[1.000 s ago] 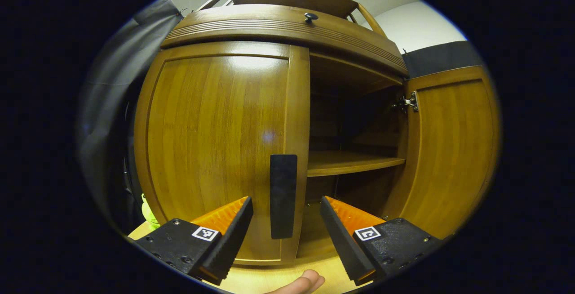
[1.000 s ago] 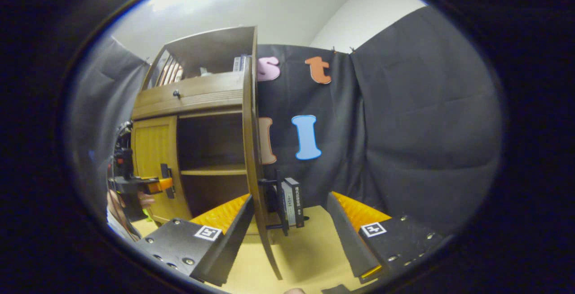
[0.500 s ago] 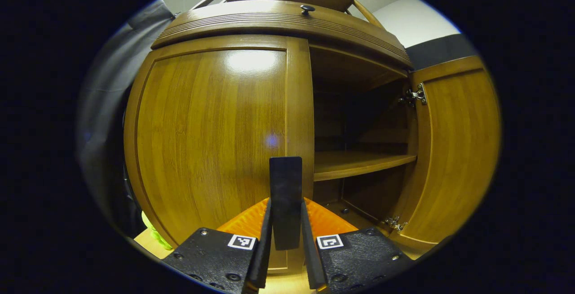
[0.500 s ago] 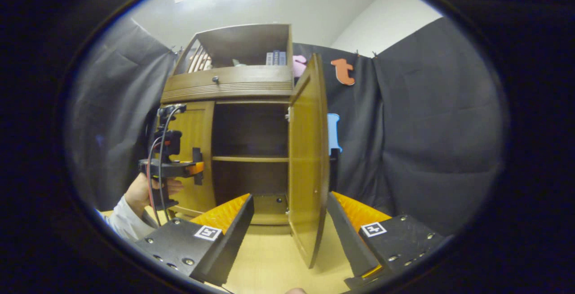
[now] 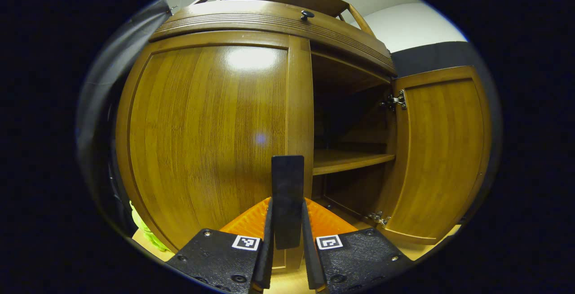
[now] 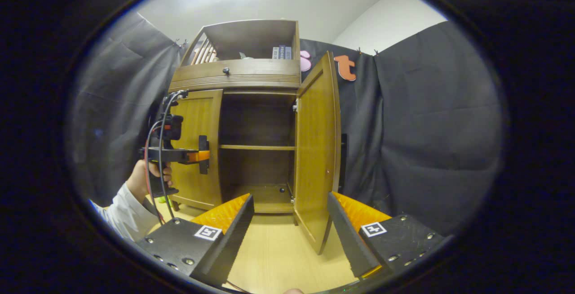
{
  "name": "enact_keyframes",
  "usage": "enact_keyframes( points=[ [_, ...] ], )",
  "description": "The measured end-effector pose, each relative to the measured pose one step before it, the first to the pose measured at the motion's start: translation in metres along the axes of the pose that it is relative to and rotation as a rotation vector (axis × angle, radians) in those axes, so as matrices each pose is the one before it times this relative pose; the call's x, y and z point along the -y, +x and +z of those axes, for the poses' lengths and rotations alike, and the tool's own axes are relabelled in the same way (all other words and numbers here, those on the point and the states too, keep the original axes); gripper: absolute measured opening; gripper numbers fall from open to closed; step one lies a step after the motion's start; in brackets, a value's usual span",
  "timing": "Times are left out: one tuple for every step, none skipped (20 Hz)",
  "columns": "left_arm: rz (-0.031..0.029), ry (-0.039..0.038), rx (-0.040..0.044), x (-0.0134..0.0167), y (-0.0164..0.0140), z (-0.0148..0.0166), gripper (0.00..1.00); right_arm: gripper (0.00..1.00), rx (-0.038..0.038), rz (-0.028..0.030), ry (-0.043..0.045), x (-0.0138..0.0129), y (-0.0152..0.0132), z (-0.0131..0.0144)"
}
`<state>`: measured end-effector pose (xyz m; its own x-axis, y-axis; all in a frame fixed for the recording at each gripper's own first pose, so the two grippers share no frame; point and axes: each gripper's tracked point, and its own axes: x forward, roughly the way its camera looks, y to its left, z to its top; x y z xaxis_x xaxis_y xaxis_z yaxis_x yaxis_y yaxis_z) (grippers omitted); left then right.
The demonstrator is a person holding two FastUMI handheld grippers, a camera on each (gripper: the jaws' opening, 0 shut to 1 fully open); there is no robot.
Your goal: Open the right door of the double-door shoe cabinet with the right hand, and open the left door with the left hand.
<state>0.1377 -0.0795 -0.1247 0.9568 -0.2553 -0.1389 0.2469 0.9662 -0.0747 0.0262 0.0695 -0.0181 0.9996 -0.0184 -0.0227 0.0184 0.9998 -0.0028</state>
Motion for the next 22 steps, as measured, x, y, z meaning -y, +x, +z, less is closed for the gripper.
enact_keyframes(
  points=[
    [-0.01833,-0.00253,-0.00736,0.00096,-0.00426,0.00184,0.31,0.97,0.00040,-0.00099,-0.00017,0.00092,-0.00236,-0.00053],
    [-0.01629,0.00013,-0.01047,0.00189,-0.00797,-0.00253,0.31,0.97,0.00320,0.00593,0.00391,-0.00133,-0.00231,0.00097],
    [-0.01428,-0.00137,-0.00393,0.00158,-0.00713,-0.00058,0.31,0.97,0.00380,0.00729,0.00492,-0.00085,-0.00415,0.00111],
    [-0.01102,-0.00574,-0.00535,0.00124,-0.00686,-0.00040,0.31,0.97,0.00749,0.00066,0.00452,0.00048,-0.00322,0.00226],
    [-0.01037,-0.00436,-0.00015,0.00109,-0.00736,-0.00015,0.31,0.97,0.00585,-0.00345,0.00294,0.00236,-0.00232,0.00222],
    [-0.00893,0.00000,-0.00071,0.00130,-0.00472,0.00078,0.30,0.97,0.00382,-0.00267,0.00348,0.00167,-0.00180,0.00163],
    [-0.00482,-0.00201,-0.00231,0.00095,-0.00615,0.00021,0.31,0.97,0.00254,0.00128,0.00201,0.00027,-0.00241,0.00200],
    [-0.00491,0.00232,-0.00088,0.00024,-0.00537,0.00091,0.31,0.97,0.00188,0.00131,0.00172,0.00068,-0.00081,0.00120],
    [-0.00341,-0.00145,-0.00185,0.00042,-0.00473,0.00066,0.31,0.97,0.00167,0.00031,0.00088,0.00055,-0.00075,0.00105],
    [-0.00508,-0.00079,0.00081,0.00144,-0.00628,-0.00077,0.31,0.97,-0.00011,-0.00179,0.00100,0.00127,0.00042,0.00021],
    [-0.00887,0.00709,0.00763,0.00045,-0.00608,0.00047,0.31,0.97,-0.00293,-0.00217,0.00167,0.00283,0.00049,-0.00121],
    [-0.01068,0.00866,0.00378,0.00077,-0.00725,0.00032,0.31,0.97,-0.00235,-0.00296,0.00139,0.00126,-0.00052,-0.00079],
    [-0.00976,0.00264,0.00458,0.00025,-0.00644,0.00098,0.31,0.97,-0.00265,-0.00258,0.00047,0.00056,-0.00060,-0.00077],
    [-0.00677,-0.00055,0.00030,0.00007,-0.00720,0.00004,0.31,0.97,0.00075,-0.00061,0.00173,0.00060,-0.00056,-0.00061],
    [-0.00558,0.00285,-0.00058,0.00018,-0.00709,0.00048,0.31,0.97,-0.00007,0.00237,0.00114,-0.00034,-0.00004,0.00001],
    [-0.00432,0.00364,-0.00307,-0.00106,-0.00701,-0.00056,0.31,0.97,0.00044,0.00333,-0.00121,-0.00090,0.00124,-0.00013],
    [-0.00229,-0.00435,0.00311,-0.00115,-0.00616,0.00101,0.31,0.97,-0.00115,0.00067,-0.00309,-0.00015,-0.00095,-0.00031],
    [-0.00251,-0.00277,-0.00069,-0.00073,-0.00600,-0.00102,0.31,0.97,-0.00047,0.00021,-0.00208,-0.00036,0.00118,0.00030],
    [-0.00454,0.00570,-0.00103,-0.00046,-0.00580,0.00063,0.31,0.97,0.00055,0.00235,-0.00230,-0.00048,-0.00070,0.00030],
    [-0.00382,0.00314,0.00110,-0.00066,-0.00414,0.00093,0.31,0.97,0.00168,0.00276,-0.00147,-0.00140,-0.00019,0.00055],
    [-0.00057,-0.00461,-0.00496,-0.00047,-0.00532,-0.00063,0.31,0.97,0.00115,0.00346,-0.00031,-0.00145,0.00006,-0.00009],
    [-0.00095,-0.00034,0.00164,-0.00081,-0.00381,0.00037,0.31,0.97,0.00333,0.00827,-0.00232,-0.00178,0.00007,0.00064]
  ],
)
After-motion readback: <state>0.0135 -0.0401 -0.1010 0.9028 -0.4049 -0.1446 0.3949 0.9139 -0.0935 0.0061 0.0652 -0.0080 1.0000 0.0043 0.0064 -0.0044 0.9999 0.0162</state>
